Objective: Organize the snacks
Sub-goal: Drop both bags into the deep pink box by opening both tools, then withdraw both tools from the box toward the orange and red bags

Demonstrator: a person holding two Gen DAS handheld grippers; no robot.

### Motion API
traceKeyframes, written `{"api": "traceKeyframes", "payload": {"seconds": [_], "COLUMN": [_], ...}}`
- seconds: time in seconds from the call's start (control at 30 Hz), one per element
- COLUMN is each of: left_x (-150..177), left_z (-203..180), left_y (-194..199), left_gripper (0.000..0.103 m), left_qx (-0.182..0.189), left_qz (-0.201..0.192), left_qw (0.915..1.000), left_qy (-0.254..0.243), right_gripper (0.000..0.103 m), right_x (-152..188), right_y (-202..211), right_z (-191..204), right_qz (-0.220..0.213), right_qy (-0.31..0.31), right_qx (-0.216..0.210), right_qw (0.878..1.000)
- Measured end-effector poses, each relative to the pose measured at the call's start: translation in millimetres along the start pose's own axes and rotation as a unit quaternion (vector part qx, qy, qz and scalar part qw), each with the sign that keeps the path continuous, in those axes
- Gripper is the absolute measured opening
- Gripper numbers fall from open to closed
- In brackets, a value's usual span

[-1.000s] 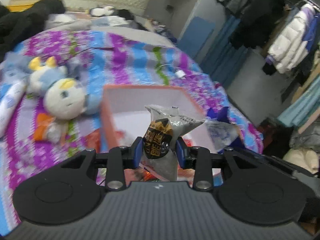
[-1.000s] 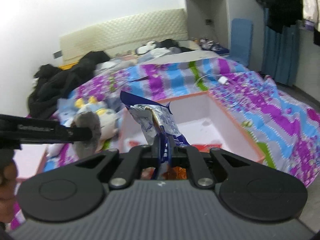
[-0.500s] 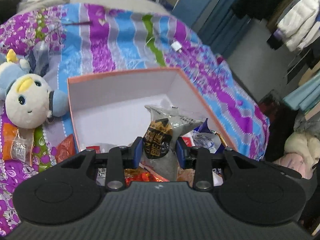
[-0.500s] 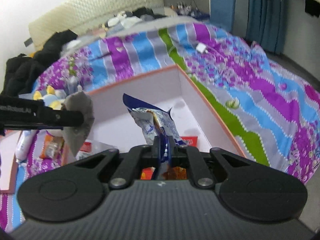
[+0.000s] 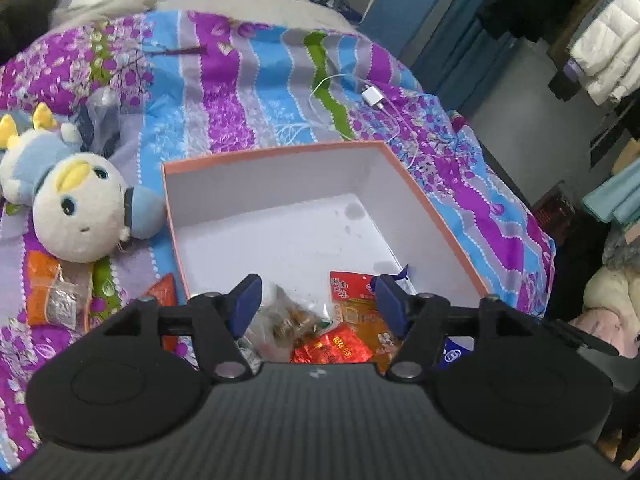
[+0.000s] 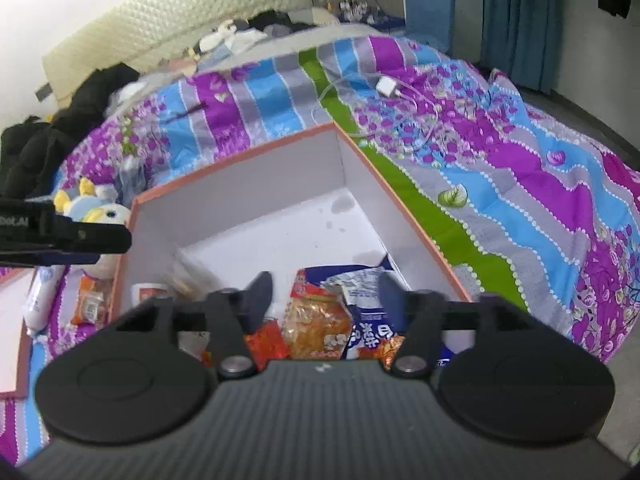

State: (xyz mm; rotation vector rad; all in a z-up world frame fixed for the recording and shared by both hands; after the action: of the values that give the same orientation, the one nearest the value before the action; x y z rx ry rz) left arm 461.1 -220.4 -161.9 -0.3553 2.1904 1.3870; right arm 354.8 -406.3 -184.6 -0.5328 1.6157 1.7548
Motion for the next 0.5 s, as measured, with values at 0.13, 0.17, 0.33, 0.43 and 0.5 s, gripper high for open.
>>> {"api": "traceKeyframes", "payload": {"seconds": [0.13,0.17,0.33,0.43,0.5], "left_x": [8,12,35,50,59], "left_z": [2,3,9,11,13], "left_y": [22,30,63,83,98], "left_gripper": [0.068,0.068,0.068,0.068,0.068], "left_qx": [-0.007,-0.009,-0.019,-0.024,-0.024], "left_qz": [-0.023,-0.031,-0.063,-0.082,-0.095], "left_qw": [0.9996,0.9992,0.9967,0.9946,0.9934], "left_qy": [-0.018,-0.024,-0.046,-0.059,-0.061], "right_gripper": [0.061,0.061,0.061,0.061,0.061], "right_x": [8,11,25,34,38], "right_y": [11,15,40,54,64], "right_z": [7,10,27,40,46], "right_qz": [-0.011,-0.016,-0.048,-0.064,-0.075], "right_qy": [0.000,0.003,0.018,0.035,0.041], "right_qx": [-0.011,-0.012,-0.021,-0.025,-0.027], "right_qw": [1.000,1.000,0.998,0.997,0.996]}}
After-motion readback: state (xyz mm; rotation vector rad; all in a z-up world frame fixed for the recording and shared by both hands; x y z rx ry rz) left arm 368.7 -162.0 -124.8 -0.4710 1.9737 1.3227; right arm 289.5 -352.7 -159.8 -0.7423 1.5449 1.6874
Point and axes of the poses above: each gripper's, at about its wrist camera, not at the fingertips, and y roughly against the way its jaws point, z to its left, x to its underside, the point moved 8 cm from there along -y, roughly the way its jaws point, and after that the axes turned 2 degrees about y, right-handed, at the moved point
